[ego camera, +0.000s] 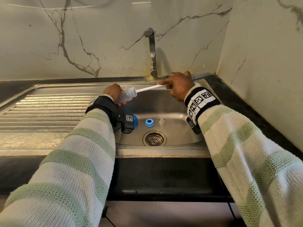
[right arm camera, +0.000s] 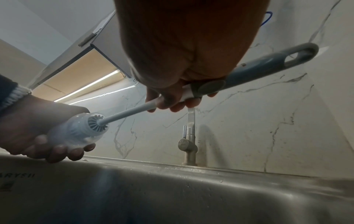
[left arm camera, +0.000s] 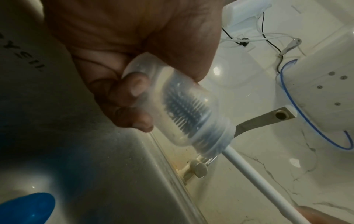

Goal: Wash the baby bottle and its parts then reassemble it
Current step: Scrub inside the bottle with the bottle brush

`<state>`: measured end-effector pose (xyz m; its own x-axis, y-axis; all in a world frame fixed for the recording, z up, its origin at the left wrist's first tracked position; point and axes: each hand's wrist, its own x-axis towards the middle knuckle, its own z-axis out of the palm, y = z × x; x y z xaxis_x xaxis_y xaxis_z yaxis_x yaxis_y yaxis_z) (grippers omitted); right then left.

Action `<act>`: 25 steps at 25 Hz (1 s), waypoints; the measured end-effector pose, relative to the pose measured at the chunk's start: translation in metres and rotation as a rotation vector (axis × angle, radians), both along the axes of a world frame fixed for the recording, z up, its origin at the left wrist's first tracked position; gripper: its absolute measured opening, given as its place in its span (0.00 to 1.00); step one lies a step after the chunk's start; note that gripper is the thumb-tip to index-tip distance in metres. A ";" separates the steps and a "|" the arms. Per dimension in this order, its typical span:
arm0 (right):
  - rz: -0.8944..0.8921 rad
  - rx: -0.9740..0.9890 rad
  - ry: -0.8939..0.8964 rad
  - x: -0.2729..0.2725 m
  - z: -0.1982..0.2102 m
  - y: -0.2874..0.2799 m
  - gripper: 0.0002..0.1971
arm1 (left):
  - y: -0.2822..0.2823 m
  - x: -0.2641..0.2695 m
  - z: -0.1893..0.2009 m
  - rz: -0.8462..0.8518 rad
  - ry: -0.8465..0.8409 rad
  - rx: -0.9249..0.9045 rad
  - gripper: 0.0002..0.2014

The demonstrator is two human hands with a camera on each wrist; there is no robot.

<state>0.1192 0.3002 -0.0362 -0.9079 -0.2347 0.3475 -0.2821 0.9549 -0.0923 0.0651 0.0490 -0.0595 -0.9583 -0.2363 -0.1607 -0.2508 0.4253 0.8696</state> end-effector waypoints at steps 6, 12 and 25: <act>0.031 -0.253 -0.162 -0.005 -0.009 0.007 0.19 | -0.004 -0.007 -0.003 0.159 0.222 0.062 0.24; 0.021 -0.197 -0.119 -0.007 -0.011 0.009 0.21 | -0.001 -0.002 -0.004 0.147 0.289 -0.020 0.20; 0.007 0.084 0.117 -0.005 0.003 -0.004 0.25 | -0.011 -0.005 0.001 0.018 -0.004 -0.092 0.19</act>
